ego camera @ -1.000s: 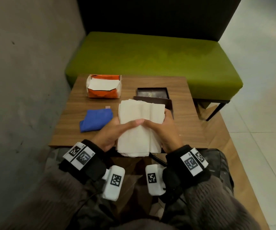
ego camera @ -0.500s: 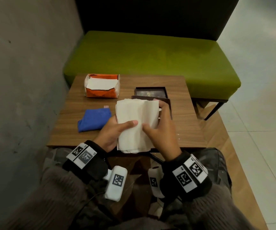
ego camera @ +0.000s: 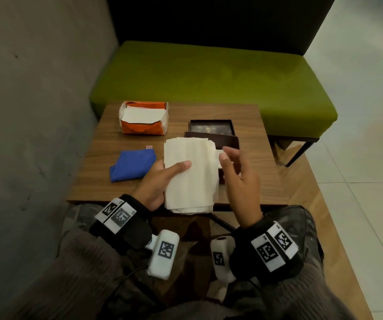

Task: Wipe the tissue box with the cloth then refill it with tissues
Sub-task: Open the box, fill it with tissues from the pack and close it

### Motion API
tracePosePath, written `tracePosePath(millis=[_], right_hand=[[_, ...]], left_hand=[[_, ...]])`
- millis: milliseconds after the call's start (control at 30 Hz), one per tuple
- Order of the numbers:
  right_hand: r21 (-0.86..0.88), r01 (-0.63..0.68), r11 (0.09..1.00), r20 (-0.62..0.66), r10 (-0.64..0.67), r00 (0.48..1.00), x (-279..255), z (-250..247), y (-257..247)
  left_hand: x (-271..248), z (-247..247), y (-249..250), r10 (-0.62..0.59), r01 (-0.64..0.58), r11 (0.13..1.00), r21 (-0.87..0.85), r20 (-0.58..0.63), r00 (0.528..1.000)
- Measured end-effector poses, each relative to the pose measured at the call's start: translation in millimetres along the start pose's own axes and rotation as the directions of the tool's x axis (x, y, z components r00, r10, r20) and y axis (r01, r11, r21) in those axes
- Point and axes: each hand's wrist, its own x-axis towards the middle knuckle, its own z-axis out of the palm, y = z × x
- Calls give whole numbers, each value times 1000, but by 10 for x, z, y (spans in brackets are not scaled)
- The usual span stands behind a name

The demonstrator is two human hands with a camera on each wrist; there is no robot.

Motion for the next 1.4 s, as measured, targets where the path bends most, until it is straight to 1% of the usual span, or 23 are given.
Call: tracePosePath(millis=[33, 67, 100, 167, 200, 233, 300, 367, 433, 467, 567, 667, 733, 800, 867, 933, 1000, 1033, 1100, 1167, 1233, 1333, 1400], right_hand=[[67, -106, 992, 13, 106, 994, 42, -38, -14], [144, -223, 964, 77, 214, 974, 83, -64, -21], [225, -331, 916, 172, 297, 939, 113, -77, -42], [362, -479, 800, 361, 353, 863, 125, -30, -82], [398, -519, 757, 419, 353, 836, 111, 22, -94], [407, -539, 738, 447, 353, 822, 90, 71, -102], [395, -541, 742, 448, 359, 819, 71, 125, -107], [421, -545, 725, 443, 360, 821, 72, 114, -92], [437, -554, 709, 458, 355, 815, 62, 106, -81], [429, -552, 715, 456, 356, 816, 43, 121, -80], [372, -521, 768, 410, 368, 835, 33, 132, -53], [264, -453, 852, 364, 347, 865, 139, -10, -30], [138, -416, 899, 392, 336, 856, 219, -91, -21], [107, -408, 907, 411, 333, 849, 268, -129, -16], [196, -426, 883, 375, 334, 865, 312, -177, -8], [316, -456, 832, 356, 341, 870, 335, -242, 5], [354, -482, 801, 396, 339, 853, 309, -270, 16], [337, -492, 802, 421, 339, 841, 282, -261, 20], [298, -506, 809, 444, 351, 824, 234, -230, 19], [306, -518, 799, 436, 366, 822, 208, -204, 11], [309, -526, 792, 415, 385, 824, 193, -178, 6], [251, -515, 820, 394, 399, 828, 170, -161, 16], [266, -522, 810, 392, 404, 826, 181, -172, 4]], left_hand=[[-6, -7, 15, 5, -5, 1000, -16, 11, 1000], [-22, 2, 34, 11, -10, 999, -36, 37, 999], [-39, 15, 43, 16, -13, 999, -43, 65, 998], [-73, 87, 43, 1, 2, 1000, -19, 129, 992], [-90, 144, 26, -12, 8, 1000, 26, 156, 988], [-102, 204, -2, -20, 5, 996, 86, 176, 984], [-101, 276, -37, 4, -35, 984, 177, 171, 985], [-79, 259, -25, 45, -72, 982, 176, 151, 987], [-73, 240, -3, 43, -69, 983, 173, 150, 988], [-73, 243, -13, 36, -70, 975, 212, 159, 987], [-78, 243, -6, 53, -110, 935, 338, 171, 984], [-49, 135, 109, 23, -93, 909, 406, 176, 984], [-43, 82, 184, -17, -83, 887, 454, 212, 977], [-48, 57, 215, -42, -73, 881, 468, 230, 972], [-43, -8, 213, -40, -30, 931, 363, 184, 982], [-44, -107, 182, -41, 25, 991, 128, 124, 991], [-68, -140, 118, -44, 56, 993, -107, 120, 992], [-90, -122, 81, -41, 60, 984, -170, 114, 993], [-104, -55, 0, -27, 40, 986, -162, 80, 996], [-110, 12, -50, 28, -27, 999, -42, 22, 999], [-101, 41, -54, 72, -71, 997, 28, -28, 997], [-84, 43, -57, 65, -64, 997, 41, -21, 998], [-86, 29, -49, 57, -56, 997, 54, -12, 998]])
